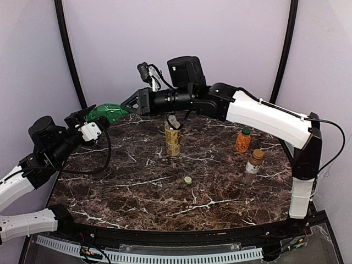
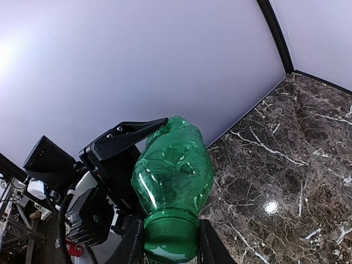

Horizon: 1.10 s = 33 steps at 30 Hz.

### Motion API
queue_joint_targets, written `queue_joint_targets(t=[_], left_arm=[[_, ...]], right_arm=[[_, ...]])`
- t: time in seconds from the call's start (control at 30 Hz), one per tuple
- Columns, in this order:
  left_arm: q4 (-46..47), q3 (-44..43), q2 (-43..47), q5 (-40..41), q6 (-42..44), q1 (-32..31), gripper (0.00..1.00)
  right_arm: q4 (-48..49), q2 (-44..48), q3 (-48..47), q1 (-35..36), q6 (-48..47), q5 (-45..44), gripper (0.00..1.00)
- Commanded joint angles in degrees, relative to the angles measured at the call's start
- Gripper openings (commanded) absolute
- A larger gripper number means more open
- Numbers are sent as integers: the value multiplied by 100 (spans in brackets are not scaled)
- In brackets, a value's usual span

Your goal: Unscrew the bottle caps

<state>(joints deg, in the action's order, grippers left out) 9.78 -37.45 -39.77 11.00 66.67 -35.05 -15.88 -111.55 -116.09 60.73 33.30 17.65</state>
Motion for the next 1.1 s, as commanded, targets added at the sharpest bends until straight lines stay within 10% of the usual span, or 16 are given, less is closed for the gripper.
queue_joint_targets(t=[0.0, 0.47, 0.87, 1.07], left_arm=[[15, -19, 12, -59, -318, -28, 18], [-3612, -1147, -67, -4053, -2661, -26, 12], [-3896, -1134, -86, -4596, -2866, -28, 11], [-3825, -1074, -7, -4450, -2906, -28, 10]], right_arm=[[68, -148, -249, -33, -361, 620, 0], [-1853, 333, -31, 679, -6162, 1218, 0], [-1995, 610, 466, 1108, -8298, -167, 0], [-1720, 646, 456, 1141, -8050, -768, 64]])
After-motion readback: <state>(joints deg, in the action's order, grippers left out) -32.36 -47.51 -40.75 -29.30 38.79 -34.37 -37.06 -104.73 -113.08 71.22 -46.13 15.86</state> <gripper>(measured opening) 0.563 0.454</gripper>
